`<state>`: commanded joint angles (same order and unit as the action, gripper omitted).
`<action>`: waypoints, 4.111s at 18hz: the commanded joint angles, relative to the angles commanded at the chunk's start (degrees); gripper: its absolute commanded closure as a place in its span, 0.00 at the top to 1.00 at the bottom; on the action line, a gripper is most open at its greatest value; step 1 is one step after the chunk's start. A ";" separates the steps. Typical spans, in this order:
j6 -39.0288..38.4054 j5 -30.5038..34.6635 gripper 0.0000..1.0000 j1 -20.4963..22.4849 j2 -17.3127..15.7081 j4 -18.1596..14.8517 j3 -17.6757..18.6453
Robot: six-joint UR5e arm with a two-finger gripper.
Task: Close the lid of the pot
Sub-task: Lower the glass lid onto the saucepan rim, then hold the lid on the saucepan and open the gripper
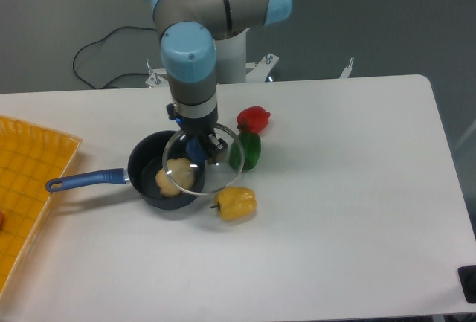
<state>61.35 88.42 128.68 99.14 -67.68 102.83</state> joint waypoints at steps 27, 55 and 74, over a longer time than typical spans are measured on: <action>-5.01 -3.16 0.42 -5.19 0.18 5.54 5.01; -5.36 -2.99 0.42 -4.49 0.97 5.71 4.49; -5.36 -2.73 0.46 -4.49 2.20 6.24 4.31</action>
<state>55.99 85.69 124.19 101.34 -61.44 107.14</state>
